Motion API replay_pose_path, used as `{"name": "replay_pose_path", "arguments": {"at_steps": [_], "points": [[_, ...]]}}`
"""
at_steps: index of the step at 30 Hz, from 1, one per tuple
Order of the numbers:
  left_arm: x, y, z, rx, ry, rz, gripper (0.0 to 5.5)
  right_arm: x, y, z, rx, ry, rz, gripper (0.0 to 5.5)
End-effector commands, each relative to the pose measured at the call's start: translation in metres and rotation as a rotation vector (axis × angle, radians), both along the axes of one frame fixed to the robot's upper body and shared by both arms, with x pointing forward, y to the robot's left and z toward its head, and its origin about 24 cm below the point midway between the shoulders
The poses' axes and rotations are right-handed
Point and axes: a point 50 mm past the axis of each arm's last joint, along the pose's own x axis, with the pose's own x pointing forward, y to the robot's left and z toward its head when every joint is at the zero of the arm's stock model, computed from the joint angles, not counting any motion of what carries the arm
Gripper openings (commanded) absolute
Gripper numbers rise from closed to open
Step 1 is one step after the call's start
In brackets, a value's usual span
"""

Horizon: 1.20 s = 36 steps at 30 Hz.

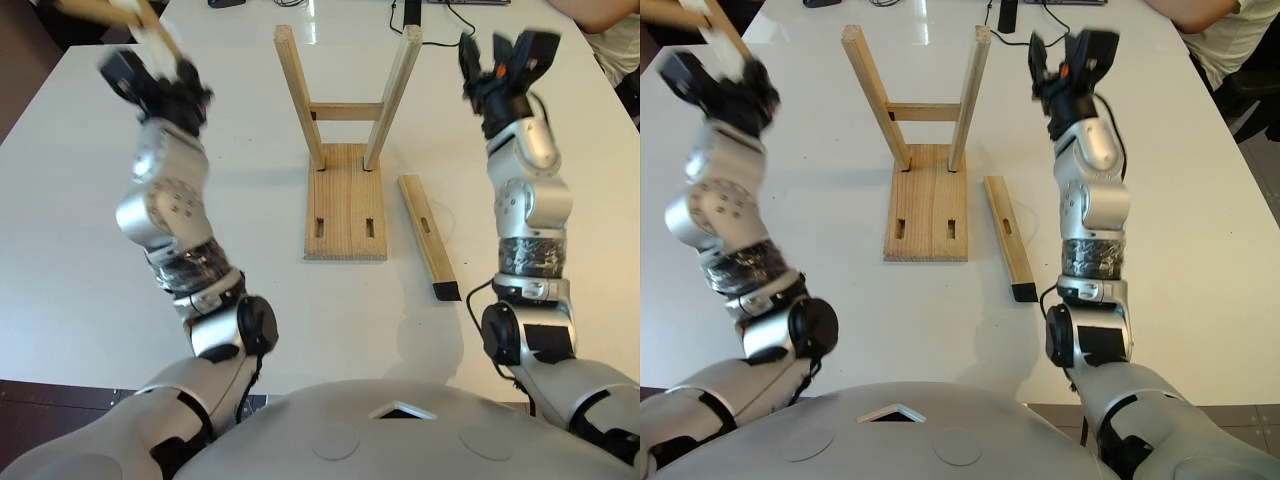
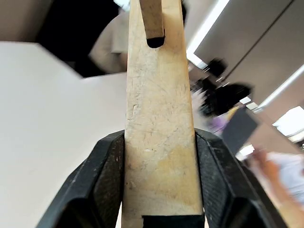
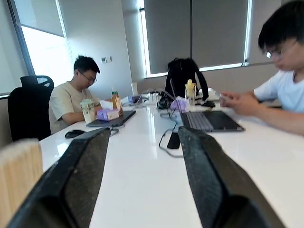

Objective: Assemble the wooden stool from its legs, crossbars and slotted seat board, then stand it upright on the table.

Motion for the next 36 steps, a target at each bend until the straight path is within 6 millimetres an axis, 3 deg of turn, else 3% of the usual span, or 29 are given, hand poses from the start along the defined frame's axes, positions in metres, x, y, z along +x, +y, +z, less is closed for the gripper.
{"name": "replay_pose_path", "arguments": {"at_steps": [1,3,7,12,15,19,32,36], "points": [[-0.044,-0.013,0.056,-0.102,-0.615,-0.532,2.00,-0.015,0.044,0.091,-0.146,-0.277,0.271,2.65],[-0.062,-0.028,0.046,0.053,-0.650,-0.732,2.00,-0.023,0.056,0.099,-0.091,-0.258,0.471,2.65],[-0.075,-0.039,0.031,0.245,-0.620,-0.943,2.00,-0.030,0.062,0.089,0.014,-0.035,0.828,2.65],[-0.086,-0.044,0.016,0.406,-0.595,-1.123,2.00,-0.052,0.046,0.096,0.090,0.030,1.203,2.65],[-0.090,-0.047,0.007,0.456,-0.575,-1.197,2.00,-0.068,0.033,0.097,0.074,0.022,1.359,3.08],[-0.090,-0.052,0.004,0.473,-0.578,-1.231,2.00,-0.076,0.024,0.096,0.073,0.017,1.444,3.51],[-0.092,-0.063,-0.012,0.558,-0.525,-1.346,2.00,-0.082,0.038,0.096,0.003,-0.006,1.528,3.52],[-0.094,-0.063,-0.016,0.565,-0.507,-1.357,2.00,-0.080,0.039,0.095,-0.017,-0.003,1.521,2.98]]}}
